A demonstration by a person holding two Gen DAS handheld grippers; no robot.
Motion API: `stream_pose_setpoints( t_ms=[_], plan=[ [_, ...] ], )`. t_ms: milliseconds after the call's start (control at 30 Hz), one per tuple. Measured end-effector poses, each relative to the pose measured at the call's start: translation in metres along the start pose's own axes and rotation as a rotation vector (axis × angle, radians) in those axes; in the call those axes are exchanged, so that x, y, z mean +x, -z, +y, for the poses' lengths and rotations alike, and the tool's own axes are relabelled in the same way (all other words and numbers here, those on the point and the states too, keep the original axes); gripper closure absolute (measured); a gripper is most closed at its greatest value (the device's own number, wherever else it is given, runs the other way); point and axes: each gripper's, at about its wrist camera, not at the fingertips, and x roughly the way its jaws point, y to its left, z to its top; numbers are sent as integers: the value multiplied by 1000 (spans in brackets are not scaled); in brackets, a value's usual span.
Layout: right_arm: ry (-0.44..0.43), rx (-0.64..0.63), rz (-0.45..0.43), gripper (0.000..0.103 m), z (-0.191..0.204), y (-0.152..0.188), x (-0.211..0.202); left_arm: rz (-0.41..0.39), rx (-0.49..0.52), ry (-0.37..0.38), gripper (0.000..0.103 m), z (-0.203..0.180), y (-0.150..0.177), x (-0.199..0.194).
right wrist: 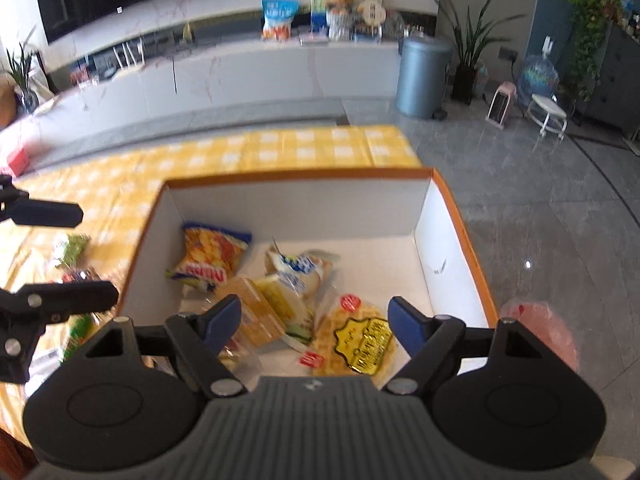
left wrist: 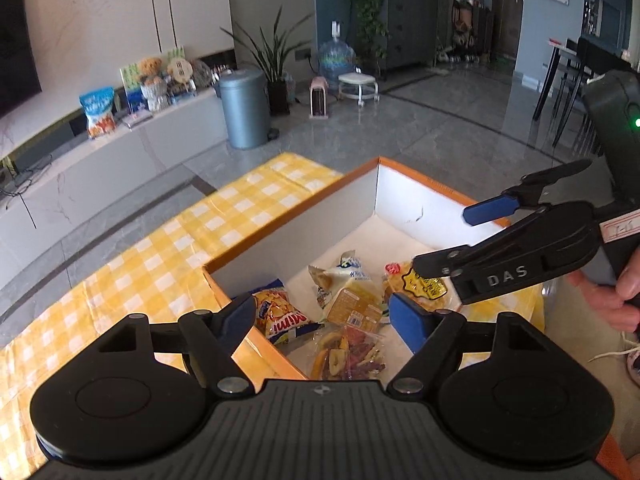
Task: Organize snacks
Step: 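Move both tools back toward the remaining snacks on the table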
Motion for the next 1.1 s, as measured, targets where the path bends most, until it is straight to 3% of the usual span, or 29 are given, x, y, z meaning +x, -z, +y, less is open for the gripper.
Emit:
stream_pose_setpoints(
  t_ms=[267,400,667,900,1100],
  plan=[
    [-74,22,-168,24,49,23,-41,-157,-142,-74,22,16,32,-72],
    [-118,28,-235,24,75,40,-57,-184,-231,-120,27,28,60,-93],
    [-216,24,-295,26,125,84,-65,-173,-374,-203,30,44,118,-111],
    [-225,3,-322,35,157,125,-55,-160,-342,-276,30,39,163,-109],
    [-223,-30,-236,38,174,157,-34,-101,-369,-264,30,39,198,-100]
  ],
)
